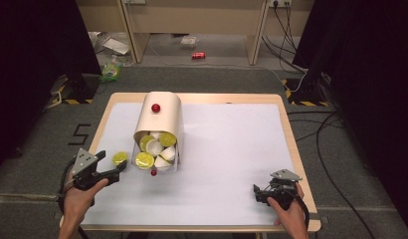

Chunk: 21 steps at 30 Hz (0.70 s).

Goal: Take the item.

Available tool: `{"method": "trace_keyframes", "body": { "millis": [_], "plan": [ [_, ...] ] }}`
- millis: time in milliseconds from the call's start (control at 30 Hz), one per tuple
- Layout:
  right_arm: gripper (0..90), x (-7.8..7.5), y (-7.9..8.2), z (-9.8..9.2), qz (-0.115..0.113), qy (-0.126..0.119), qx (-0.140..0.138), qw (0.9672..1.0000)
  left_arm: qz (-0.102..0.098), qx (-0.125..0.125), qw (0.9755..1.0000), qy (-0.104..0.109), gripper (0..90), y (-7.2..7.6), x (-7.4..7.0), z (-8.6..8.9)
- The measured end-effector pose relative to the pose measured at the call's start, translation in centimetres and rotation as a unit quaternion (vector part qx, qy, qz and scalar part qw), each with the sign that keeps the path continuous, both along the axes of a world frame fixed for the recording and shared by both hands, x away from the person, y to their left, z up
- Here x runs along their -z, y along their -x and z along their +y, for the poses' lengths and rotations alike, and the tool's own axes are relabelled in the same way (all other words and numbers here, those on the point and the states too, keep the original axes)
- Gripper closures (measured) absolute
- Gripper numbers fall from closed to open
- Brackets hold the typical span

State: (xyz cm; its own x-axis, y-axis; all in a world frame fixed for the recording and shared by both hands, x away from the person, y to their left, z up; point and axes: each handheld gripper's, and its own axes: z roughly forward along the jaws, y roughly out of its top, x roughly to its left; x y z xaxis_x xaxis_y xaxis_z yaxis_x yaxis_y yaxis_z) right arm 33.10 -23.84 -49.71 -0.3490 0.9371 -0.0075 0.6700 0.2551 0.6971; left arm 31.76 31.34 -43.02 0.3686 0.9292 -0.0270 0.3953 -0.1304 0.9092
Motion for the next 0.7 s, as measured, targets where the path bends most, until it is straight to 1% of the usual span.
{"method": "trace_keyframes", "body": {
  "millis": [67,167,400,700],
  "plan": [
    [1.2,0.0,0.0,0.0,0.000,0.000,0.000,1.0000,0.004,-0.002,1.0000,0.000,17.5,0.1,0.3,0.0],
    [1.1,0.0,0.0,0.0,0.000,0.000,0.000,1.0000,0.007,0.003,1.0000,-0.002,17.5,0.3,0.6,-0.2],
    [1.2,0.0,0.0,0.0,0.000,0.000,0.001,1.0000,0.002,0.013,0.9999,-0.006,17.5,1.1,0.6,-0.7],
    [1.2,0.0,0.0,0.0,0.000,0.001,0.000,1.0000,0.004,0.011,0.9999,-0.003,17.5,2.2,1.2,-0.5]
  ]
}}
